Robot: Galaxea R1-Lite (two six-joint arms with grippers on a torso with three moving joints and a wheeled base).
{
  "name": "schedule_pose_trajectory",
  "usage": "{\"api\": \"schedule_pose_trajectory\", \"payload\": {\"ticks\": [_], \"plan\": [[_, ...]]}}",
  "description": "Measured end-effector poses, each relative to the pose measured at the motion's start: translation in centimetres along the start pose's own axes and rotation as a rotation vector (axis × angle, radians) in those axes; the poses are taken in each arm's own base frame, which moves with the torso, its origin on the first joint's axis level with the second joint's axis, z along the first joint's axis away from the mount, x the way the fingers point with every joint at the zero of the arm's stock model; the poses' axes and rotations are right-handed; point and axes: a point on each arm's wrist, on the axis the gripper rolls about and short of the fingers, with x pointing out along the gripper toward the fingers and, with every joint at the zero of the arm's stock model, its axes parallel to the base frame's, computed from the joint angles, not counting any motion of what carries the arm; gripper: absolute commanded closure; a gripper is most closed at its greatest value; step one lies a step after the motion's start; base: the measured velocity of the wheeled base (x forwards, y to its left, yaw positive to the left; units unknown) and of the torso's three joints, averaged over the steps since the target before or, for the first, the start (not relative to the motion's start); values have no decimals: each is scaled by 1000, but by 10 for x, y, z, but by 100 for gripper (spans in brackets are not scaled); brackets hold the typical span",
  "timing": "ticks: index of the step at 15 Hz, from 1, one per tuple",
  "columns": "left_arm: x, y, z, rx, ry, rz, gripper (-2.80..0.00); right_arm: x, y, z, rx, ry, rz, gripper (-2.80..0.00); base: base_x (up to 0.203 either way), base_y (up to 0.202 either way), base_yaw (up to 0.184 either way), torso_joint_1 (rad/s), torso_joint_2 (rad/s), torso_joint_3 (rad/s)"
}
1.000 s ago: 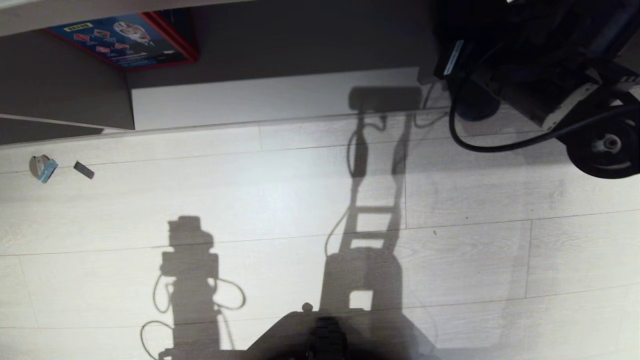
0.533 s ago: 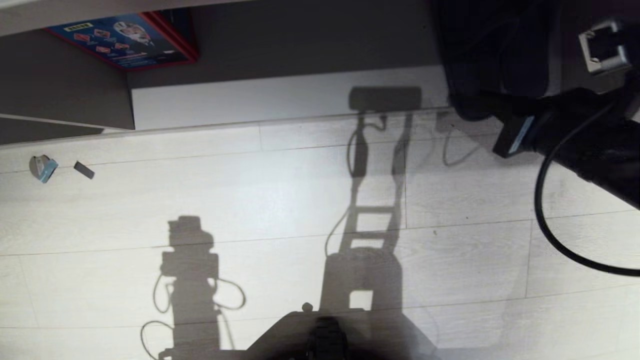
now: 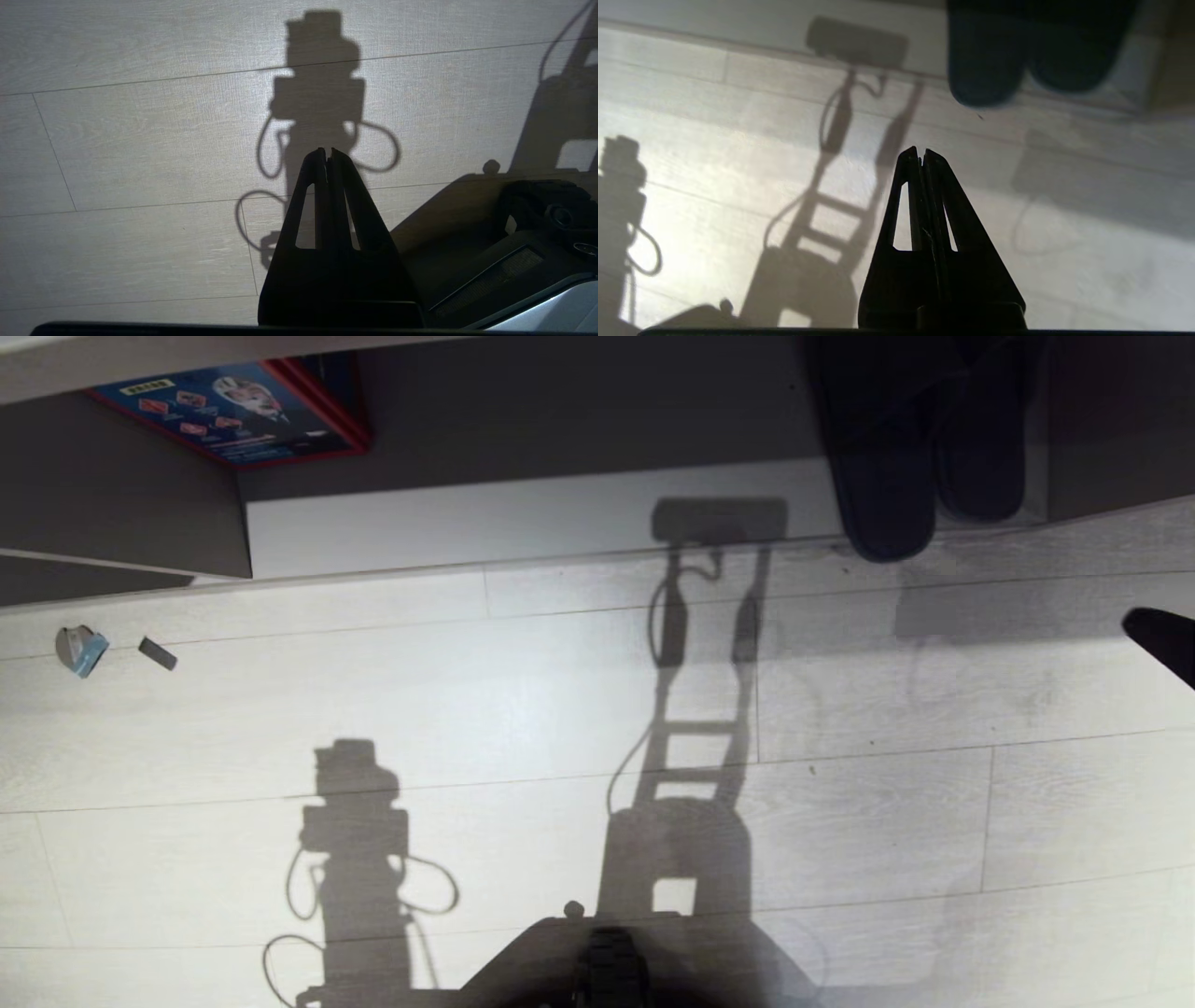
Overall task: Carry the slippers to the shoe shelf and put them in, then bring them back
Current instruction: Pick up the slippers in the shoe cabinet
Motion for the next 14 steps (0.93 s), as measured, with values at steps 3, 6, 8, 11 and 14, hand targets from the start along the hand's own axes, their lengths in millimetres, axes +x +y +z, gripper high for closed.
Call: {"api": "schedule_pose_trajectory", "payload": {"ticks": [3, 6, 8, 11, 14], "plan": [[0, 0, 0, 0, 0, 0, 0, -43, -5, -12, -4, -13, -88, 0, 0, 0, 0, 0, 0, 0], [0, 0, 0, 0, 0, 0, 0, -77, -3, -32, 25, -39, -181, 0, 0, 0, 0, 0, 0, 0], [0, 0, 0, 0, 0, 0, 0, -93, 1, -51, 24, -32, -210, 0, 0, 0, 0, 0, 0, 0], [0, 0, 0, -1, 0, 0, 0, -111, 7, -75, 22, -34, -238, 0, 0, 0, 0, 0, 0, 0], [0, 0, 0, -1, 0, 0, 0, -124, 13, -97, 8, -19, -263, 0, 0, 0, 0, 0, 0, 0]]}}
